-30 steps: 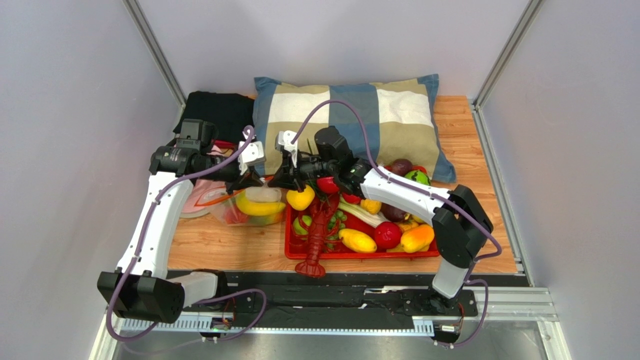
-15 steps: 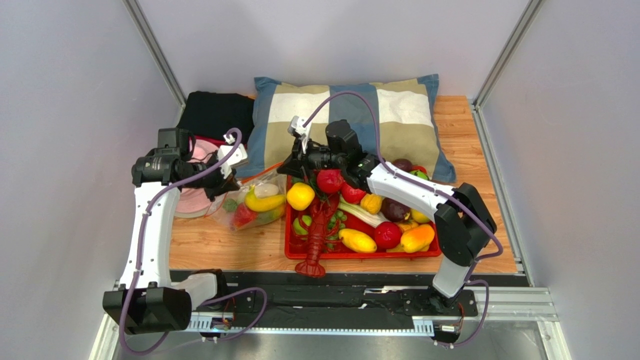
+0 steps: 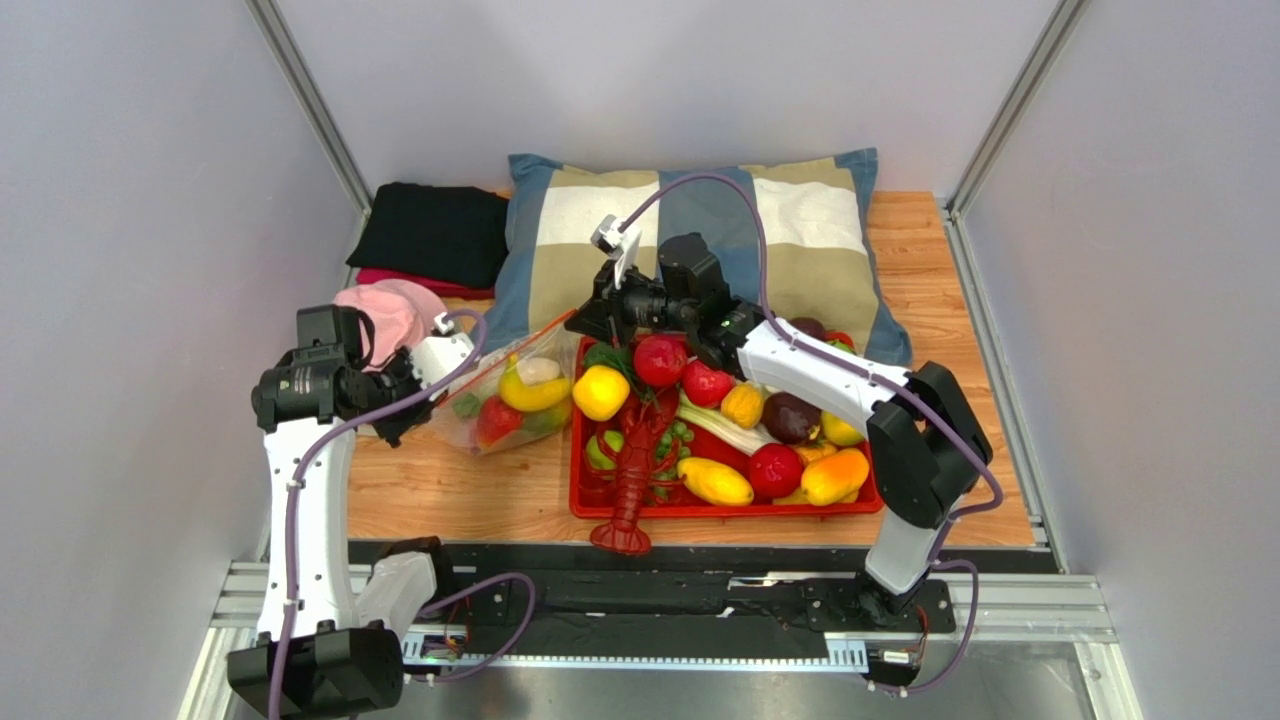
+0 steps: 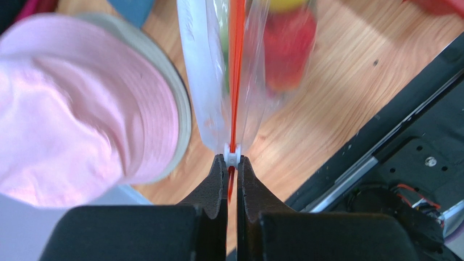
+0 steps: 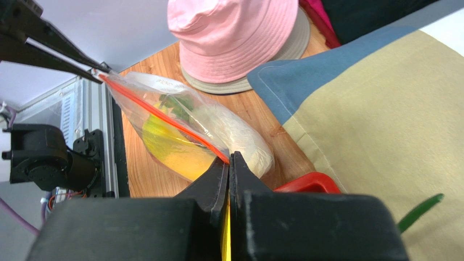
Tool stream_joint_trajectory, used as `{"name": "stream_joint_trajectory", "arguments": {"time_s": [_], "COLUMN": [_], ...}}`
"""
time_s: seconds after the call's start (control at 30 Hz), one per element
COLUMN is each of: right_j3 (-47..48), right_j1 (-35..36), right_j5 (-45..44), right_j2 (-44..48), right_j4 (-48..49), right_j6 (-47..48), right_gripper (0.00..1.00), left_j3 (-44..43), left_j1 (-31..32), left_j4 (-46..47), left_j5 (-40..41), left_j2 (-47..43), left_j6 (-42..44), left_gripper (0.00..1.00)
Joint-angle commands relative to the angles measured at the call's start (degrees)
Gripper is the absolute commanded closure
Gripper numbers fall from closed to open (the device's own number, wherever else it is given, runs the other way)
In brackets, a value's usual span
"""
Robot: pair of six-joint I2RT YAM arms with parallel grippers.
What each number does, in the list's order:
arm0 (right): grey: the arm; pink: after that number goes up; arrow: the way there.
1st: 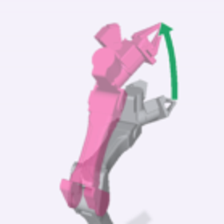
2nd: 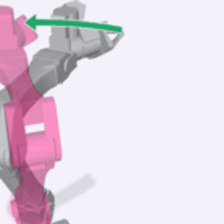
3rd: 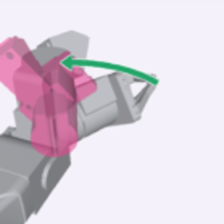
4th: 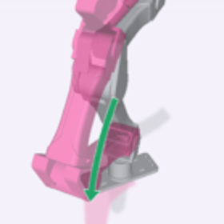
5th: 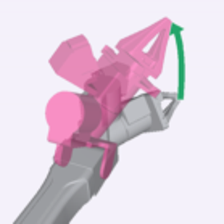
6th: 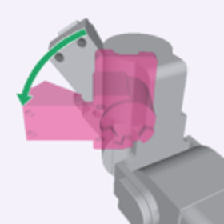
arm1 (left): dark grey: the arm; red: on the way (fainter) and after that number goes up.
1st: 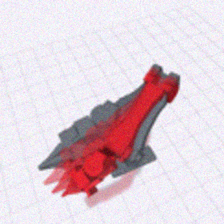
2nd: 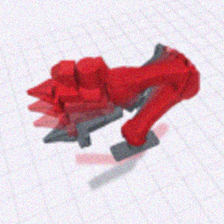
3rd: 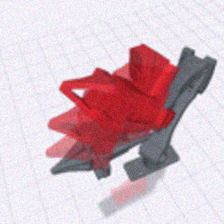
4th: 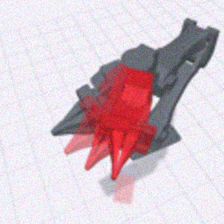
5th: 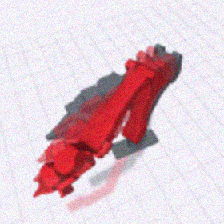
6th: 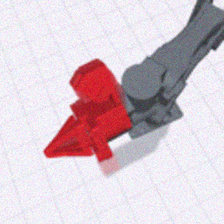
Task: Place the food in the zip-top bag and seal the zipper
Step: Zip the zipper food storage bag at the center of the board, then place the zipper food storage bag at the center of the board.
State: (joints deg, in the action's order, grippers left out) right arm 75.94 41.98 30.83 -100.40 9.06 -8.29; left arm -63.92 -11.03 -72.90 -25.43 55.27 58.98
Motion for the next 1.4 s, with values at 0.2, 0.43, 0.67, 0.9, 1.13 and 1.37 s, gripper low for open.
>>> {"name": "stream_joint_trajectory", "arguments": {"time_s": [0.2, 0.43, 0.67, 0.9, 1.13, 1.37], "right_j3": [7.28, 10.01, 15.63, 23.46, 23.38, 16.70], "right_j1": [-3.75, -2.16, 1.00, 4.16, 4.87, 1.45], "right_j5": [-4.56, 1.59, 4.94, 10.73, 14.96, 15.05], "right_j2": [-2.51, -4.54, -7.88, -14.91, -19.04, -16.06], "right_j4": [2.36, 3.51, 4.73, 5.97, 10.62, 8.70], "right_j6": [-3.92, -5.59, -5.85, -7.87, -12.97, -8.07], "right_gripper": [1.00, 1.00, 1.00, 1.00, 1.00, 0.91], "left_j3": [1.01, -5.33, -9.47, -7.27, -1.48, 4.33], "left_j1": [-3.83, -3.83, -3.65, -0.76, 3.89, 10.67], "left_j4": [-10.76, -17.88, -23.34, -23.25, -20.27, -9.55], "left_j5": [7.18, -8.57, -20.17, -26.16, -27.75, -26.86], "left_j2": [-3.59, -3.68, -4.55, -8.68, -4.38, 3.43], "left_j6": [2.36, 5.35, 8.08, 12.30, 10.45, 3.07], "left_gripper": [1.00, 1.00, 1.00, 1.00, 1.00, 0.96]}}
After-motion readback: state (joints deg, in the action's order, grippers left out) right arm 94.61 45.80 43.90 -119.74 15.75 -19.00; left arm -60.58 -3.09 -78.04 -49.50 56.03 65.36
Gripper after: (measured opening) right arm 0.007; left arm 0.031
